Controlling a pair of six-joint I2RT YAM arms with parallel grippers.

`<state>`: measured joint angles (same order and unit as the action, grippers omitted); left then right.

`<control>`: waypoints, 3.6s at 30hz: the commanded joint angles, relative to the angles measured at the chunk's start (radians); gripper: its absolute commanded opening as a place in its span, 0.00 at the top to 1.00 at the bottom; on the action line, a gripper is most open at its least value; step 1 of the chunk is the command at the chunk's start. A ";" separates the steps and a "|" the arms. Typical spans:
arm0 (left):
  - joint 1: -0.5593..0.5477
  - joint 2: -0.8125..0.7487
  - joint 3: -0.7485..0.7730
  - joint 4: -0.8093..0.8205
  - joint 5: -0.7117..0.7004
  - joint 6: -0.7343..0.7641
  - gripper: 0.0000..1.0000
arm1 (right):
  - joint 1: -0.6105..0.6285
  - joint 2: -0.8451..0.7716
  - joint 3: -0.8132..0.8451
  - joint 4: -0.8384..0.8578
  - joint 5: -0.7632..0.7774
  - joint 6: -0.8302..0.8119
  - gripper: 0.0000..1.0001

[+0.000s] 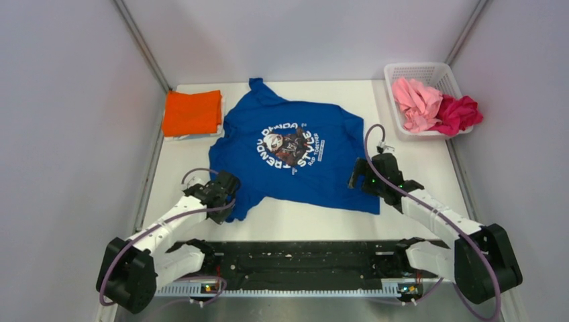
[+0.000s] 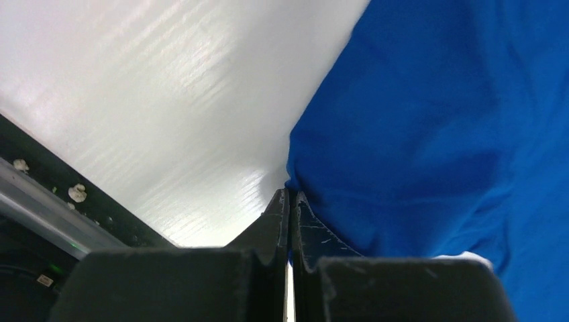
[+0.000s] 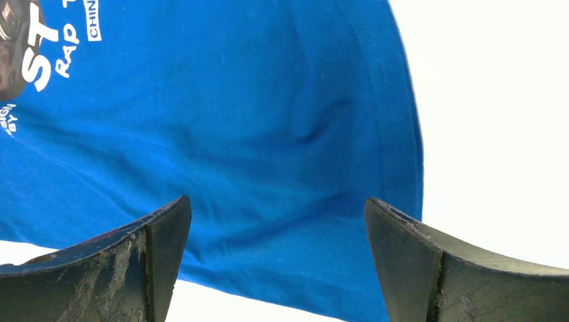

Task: Fold and stack the t-shirts
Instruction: Flatten out the tshirt

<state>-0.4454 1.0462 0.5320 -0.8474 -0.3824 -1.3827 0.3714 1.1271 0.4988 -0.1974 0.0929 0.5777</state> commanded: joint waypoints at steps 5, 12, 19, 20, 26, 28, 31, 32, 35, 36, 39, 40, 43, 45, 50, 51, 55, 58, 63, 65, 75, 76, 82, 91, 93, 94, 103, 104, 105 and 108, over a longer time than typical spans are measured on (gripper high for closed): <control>0.004 -0.042 0.150 0.009 -0.116 0.169 1.00 | 0.009 -0.148 0.058 -0.263 0.152 0.067 0.02; 0.004 -0.125 0.168 0.038 -0.115 0.246 1.00 | 0.009 -0.246 0.030 -0.466 0.130 0.142 0.04; 0.005 -0.239 0.151 0.115 -0.114 0.334 1.00 | 0.009 -0.188 -0.013 -0.439 0.093 0.187 0.15; 0.004 -0.251 0.149 0.124 -0.118 0.339 1.00 | 0.009 -0.178 -0.018 -0.430 0.089 0.188 0.17; 0.004 -0.297 0.139 0.159 -0.121 0.355 1.00 | 0.016 -0.117 -0.039 -0.404 0.092 0.201 0.30; 0.004 -0.305 0.136 0.168 -0.128 0.357 1.00 | 0.024 -0.101 -0.047 -0.380 0.092 0.207 0.34; 0.004 -0.313 0.136 0.184 -0.136 0.365 1.00 | 0.035 -0.065 -0.055 -0.341 0.096 0.213 0.37; 0.004 -0.314 0.136 0.188 -0.137 0.368 1.00 | 0.037 -0.050 -0.055 -0.330 0.097 0.214 0.38; 0.005 -0.321 0.139 0.190 -0.151 0.373 1.00 | 0.048 -0.014 -0.038 -0.310 0.098 0.215 0.50; 0.005 -0.324 0.141 0.189 -0.157 0.374 1.00 | 0.057 -0.008 -0.033 -0.306 0.105 0.215 0.56; 0.004 -0.338 0.141 0.196 -0.174 0.376 1.00 | 0.069 0.005 -0.020 -0.302 0.128 0.217 0.85; 0.005 -0.342 0.138 0.200 -0.180 0.377 1.00 | 0.069 0.010 -0.017 -0.296 0.136 0.217 0.93; 0.004 -0.350 0.134 0.214 -0.187 0.378 1.00 | 0.069 0.021 0.003 -0.288 0.167 0.211 1.00; 0.004 -0.356 0.138 0.219 -0.189 0.384 1.00 | 0.070 0.014 0.024 -0.279 0.191 0.199 1.00; 0.004 -0.375 0.184 0.254 -0.218 0.391 1.00 | 0.069 -0.071 0.111 -0.264 0.285 0.136 1.00; 0.004 -0.381 0.196 0.276 -0.221 0.407 1.00 | 0.070 -0.096 0.134 -0.264 0.304 0.122 1.00; 0.004 -0.415 0.253 0.390 -0.258 0.477 1.00 | 0.069 -0.195 0.246 -0.263 0.382 0.052 1.00; 0.004 -0.439 0.331 0.490 -0.282 0.557 1.00 | 0.070 -0.262 0.343 -0.268 0.428 -0.001 1.00; 0.004 -0.434 0.508 0.609 -0.320 0.696 1.00 | 0.069 -0.346 0.531 -0.267 0.444 -0.072 1.00; 0.004 -0.430 0.579 0.672 -0.293 0.768 1.00 | 0.069 -0.361 0.617 -0.276 0.438 -0.117 1.00; 0.004 -0.287 1.152 0.625 -0.059 1.001 1.00 | 0.070 -0.391 1.044 -0.406 0.184 -0.243 1.00; 0.004 -0.274 1.198 0.617 -0.032 1.015 1.00 | 0.069 -0.391 1.078 -0.424 0.163 -0.246 1.00; 0.004 -0.220 1.374 0.616 0.020 1.079 1.00 | 0.069 -0.425 1.213 -0.456 0.015 -0.252 1.00; 0.004 -0.139 1.342 0.674 -0.049 1.131 1.00 | 0.069 -0.462 1.126 -0.442 0.090 -0.243 1.00; 0.004 -0.118 1.271 0.749 -0.114 1.169 1.00 | 0.069 -0.454 1.083 -0.422 0.154 -0.248 1.00; 0.004 -0.103 1.240 0.778 -0.156 1.192 1.00 | 0.069 -0.448 1.056 -0.410 0.193 -0.252 1.00; 0.099 0.272 1.062 0.934 -0.327 1.277 1.00 | 0.068 -0.270 0.694 -0.177 0.603 -0.327 1.00; 0.132 0.330 1.058 0.927 -0.291 1.253 1.00 | 0.062 -0.231 0.653 -0.131 0.625 -0.339 1.00; 0.162 0.390 1.059 0.924 -0.252 1.236 1.00 | 0.049 -0.190 0.617 -0.084 0.610 -0.352 1.00; 0.221 0.596 1.097 0.913 -0.178 1.196 1.00 | -0.030 -0.041 0.533 0.074 0.488 -0.358 1.00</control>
<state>-0.3054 1.4567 1.6089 0.0380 -0.6292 -0.1375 0.4137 0.9474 1.1137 -0.3649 0.5880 0.2665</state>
